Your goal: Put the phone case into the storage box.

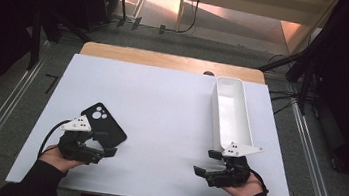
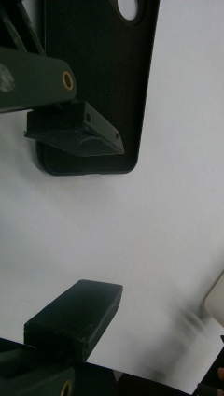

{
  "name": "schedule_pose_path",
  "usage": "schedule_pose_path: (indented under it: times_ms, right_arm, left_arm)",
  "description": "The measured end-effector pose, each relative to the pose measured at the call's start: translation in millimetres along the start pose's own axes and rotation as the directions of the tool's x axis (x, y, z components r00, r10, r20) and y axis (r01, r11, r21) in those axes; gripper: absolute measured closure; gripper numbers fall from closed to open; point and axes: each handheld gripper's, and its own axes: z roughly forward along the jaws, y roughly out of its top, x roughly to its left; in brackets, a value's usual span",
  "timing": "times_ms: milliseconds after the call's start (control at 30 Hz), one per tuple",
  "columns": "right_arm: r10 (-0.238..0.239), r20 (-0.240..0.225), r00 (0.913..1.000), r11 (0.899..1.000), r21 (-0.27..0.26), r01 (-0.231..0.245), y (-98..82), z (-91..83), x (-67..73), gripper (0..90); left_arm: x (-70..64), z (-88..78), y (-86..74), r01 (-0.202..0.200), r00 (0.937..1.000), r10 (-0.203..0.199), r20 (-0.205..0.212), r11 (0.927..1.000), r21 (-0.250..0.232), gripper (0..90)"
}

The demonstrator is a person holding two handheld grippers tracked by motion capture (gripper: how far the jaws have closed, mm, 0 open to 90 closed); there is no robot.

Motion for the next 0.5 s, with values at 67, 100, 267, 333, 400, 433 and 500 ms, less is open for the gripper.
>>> schedule_pose_path:
  times_ms: [67, 100, 267, 333, 400, 433, 500]
  right_arm:
    - [-0.001, 0.003, 1.0000, 1.000, 0.002, 0.001, -0.3, 0.0, -0.5, 16.8]
    - [-0.001, 0.004, 1.0000, 1.000, 0.003, 0.001, -0.3, -0.1, -0.7, 16.8]
    - [-0.011, 0.009, 0.9999, 1.000, 0.002, 0.010, -0.5, 0.5, -0.5, 16.8]
    - [-0.011, 0.010, 0.9999, 1.000, 0.007, 0.011, -0.6, 0.8, -0.4, 16.9]
    - [-0.011, 0.010, 0.9999, 1.000, 0.006, 0.011, -0.6, 0.8, -0.6, 16.9]
    - [-0.011, 0.008, 0.9999, 1.000, 0.005, 0.011, -0.6, 0.8, -0.6, 16.8]
    - [-0.013, 0.007, 0.9999, 1.000, 0.005, 0.013, -0.5, 0.7, -0.5, 16.8]
  left_arm:
    - [0.1, 0.0, -0.1, 0.000, 1.0000, 0.000, 0.004, 1.0000, -0.002, 27.0]
    - [0.1, 0.0, -0.1, 0.000, 1.0000, 0.000, 0.005, 1.0000, -0.002, 27.0]
    - [-0.4, 0.0, 0.2, -0.008, 0.9999, 0.008, 0.009, 1.0000, -0.001, 27.0]
    - [-0.4, 0.0, 0.4, -0.004, 0.9999, 0.004, 0.011, 1.0000, 0.000, 27.0]
    - [-0.3, 0.0, 0.6, -0.002, 1.0000, 0.002, 0.008, 1.0000, 0.000, 26.9]
    - [0.3, -0.1, 1.2, -0.001, 0.9999, 0.001, 0.016, 1.0000, 0.003, 24.6]
    - [1.0, -1.2, 1.9, 0.001, 0.9999, -0.001, 0.011, 1.0000, 0.003, 21.6]
